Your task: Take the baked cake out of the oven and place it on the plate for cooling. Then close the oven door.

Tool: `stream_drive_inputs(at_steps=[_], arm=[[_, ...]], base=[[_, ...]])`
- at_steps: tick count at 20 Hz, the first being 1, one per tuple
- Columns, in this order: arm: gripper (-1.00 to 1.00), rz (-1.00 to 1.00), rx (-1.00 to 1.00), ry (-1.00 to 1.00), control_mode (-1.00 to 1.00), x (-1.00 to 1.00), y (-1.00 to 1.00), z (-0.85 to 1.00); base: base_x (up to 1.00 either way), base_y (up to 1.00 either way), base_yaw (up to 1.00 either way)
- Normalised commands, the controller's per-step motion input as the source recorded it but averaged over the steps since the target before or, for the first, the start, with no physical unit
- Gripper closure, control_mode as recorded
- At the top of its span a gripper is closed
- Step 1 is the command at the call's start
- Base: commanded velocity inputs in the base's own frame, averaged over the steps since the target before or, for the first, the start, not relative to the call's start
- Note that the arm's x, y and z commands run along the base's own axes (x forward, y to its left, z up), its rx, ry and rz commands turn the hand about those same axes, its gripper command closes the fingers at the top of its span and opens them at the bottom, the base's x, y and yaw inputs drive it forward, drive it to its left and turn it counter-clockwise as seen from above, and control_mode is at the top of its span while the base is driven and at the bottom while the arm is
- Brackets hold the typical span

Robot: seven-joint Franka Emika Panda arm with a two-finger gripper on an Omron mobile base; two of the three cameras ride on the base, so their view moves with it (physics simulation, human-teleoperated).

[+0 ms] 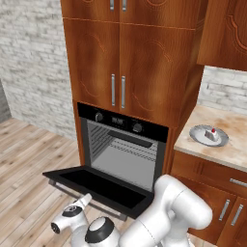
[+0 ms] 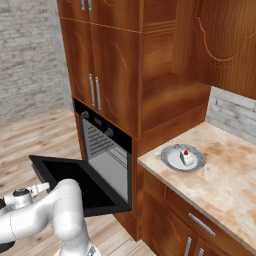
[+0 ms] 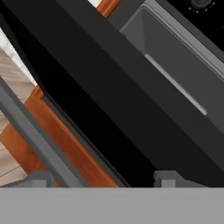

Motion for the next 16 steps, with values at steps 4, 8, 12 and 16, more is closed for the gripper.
stream_drive_inputs(at_steps=[4, 8, 12, 16], arm=[[-1.00, -0.01, -0.10, -0.07, -1.00, 0.69, -0.40, 0.00], [-1.00, 0.00, -0.05, -0.05, -1.00, 0.71, -0.43, 0.00], [-1.00, 0.00, 0.00, -0.08, -1.00, 0.73, -0.45, 0.00], [-1.00, 0.00, 0.00, -0.14, -1.00, 0.76, -0.46, 0.03]], base=[[0.00, 0.00, 0.00], [0.00, 0.00, 0.00], [0.00, 0.00, 0.00], [0.00, 0.00, 0.00]])
